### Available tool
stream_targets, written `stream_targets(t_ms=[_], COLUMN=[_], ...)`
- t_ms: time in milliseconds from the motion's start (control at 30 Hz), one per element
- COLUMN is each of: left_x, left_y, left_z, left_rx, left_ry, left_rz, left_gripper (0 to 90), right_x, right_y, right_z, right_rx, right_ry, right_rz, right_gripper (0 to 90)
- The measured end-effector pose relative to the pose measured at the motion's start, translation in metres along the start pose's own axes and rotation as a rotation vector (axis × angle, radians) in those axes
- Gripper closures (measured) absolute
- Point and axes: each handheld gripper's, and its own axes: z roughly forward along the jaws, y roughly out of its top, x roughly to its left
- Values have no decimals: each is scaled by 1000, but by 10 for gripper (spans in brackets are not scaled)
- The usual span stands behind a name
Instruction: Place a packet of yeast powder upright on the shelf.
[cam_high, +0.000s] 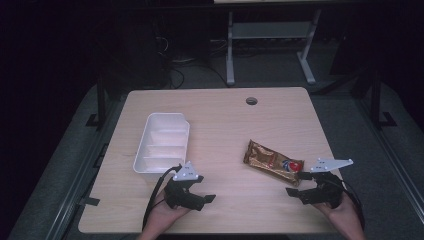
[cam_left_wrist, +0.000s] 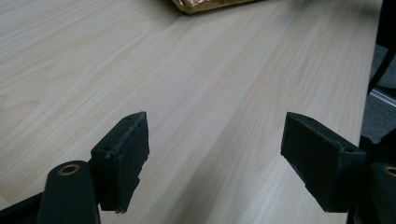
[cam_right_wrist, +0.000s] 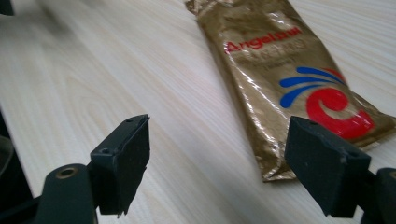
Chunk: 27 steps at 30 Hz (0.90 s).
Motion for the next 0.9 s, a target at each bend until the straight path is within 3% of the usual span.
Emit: stream_targets(t_ms=[67, 300, 633, 733, 900], left_x=[0, 1, 5, 5, 2], left_y=[1, 7, 25, 32, 48], left_z=[0, 9, 27, 32, 39], left_rx=[-19, -14, -15, -16, -12], left_ry=[3, -9, -29, -29, -12], left_rz=[-7, -23, -36, -44, -22], left_gripper=[235, 247, 287, 294, 304], right_x=[0, -5, -16, -20, -26], right_y=[1, 12, 31, 35, 46], right_z=[-1, -5, 1, 2, 4], right_rx=[-12, -51, -53, -57, -55], right_ry=[7, -23, -41, -37, -42], right_rz=[5, 21, 24, 34, 29], right_gripper=[215, 218, 242, 268, 340])
